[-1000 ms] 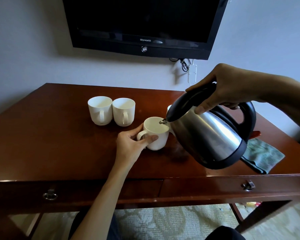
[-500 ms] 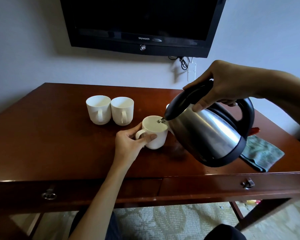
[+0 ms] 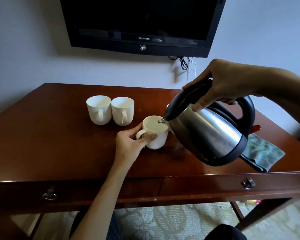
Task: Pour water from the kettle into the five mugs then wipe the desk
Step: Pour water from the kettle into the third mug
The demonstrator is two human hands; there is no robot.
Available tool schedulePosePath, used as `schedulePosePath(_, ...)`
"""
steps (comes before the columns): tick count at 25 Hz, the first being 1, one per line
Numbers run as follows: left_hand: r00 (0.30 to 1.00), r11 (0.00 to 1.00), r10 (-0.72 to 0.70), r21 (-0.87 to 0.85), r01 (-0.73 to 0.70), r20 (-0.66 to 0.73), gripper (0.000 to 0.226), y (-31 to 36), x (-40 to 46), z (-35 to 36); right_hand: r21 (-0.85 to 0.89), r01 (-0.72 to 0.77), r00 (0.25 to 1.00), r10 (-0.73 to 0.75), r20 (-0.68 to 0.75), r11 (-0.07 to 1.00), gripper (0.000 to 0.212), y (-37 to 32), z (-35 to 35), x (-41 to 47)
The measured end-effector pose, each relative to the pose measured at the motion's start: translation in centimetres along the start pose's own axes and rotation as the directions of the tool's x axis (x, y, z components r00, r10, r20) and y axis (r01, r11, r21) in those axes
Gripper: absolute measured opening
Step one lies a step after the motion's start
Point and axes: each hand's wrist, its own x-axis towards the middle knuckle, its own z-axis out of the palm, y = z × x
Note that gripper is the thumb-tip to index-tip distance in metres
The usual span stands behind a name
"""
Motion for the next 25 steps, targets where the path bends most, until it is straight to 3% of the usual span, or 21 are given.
schedulePosePath(20, 1.0, 0.999, 0.022, 0.033, -0.022, 0.001, 0.076, -0.5, 0.1, -0.1, 0.022, 0.022, 1.0, -0.022, -0.001, 1.0, 0.061, 0.5, 0.0, 0.3)
schedulePosePath(22, 1.0, 0.997, 0.026, 0.079, -0.025, -0.016, 0.079, -0.6, 0.1, -0.2, 0.064, 0.035, 0.999, -0.034, -0.03, 0.997, 0.059, 1.1, 0.6, -0.2)
schedulePosePath(25, 0.998, 0.987, 0.038, 0.156, -0.031, -0.043, 0.084, -0.9, 0.2, -0.2, 0.229, 0.072, 0.983, -0.03, -0.182, 0.971, 0.061, 3.2, 1.8, -1.6)
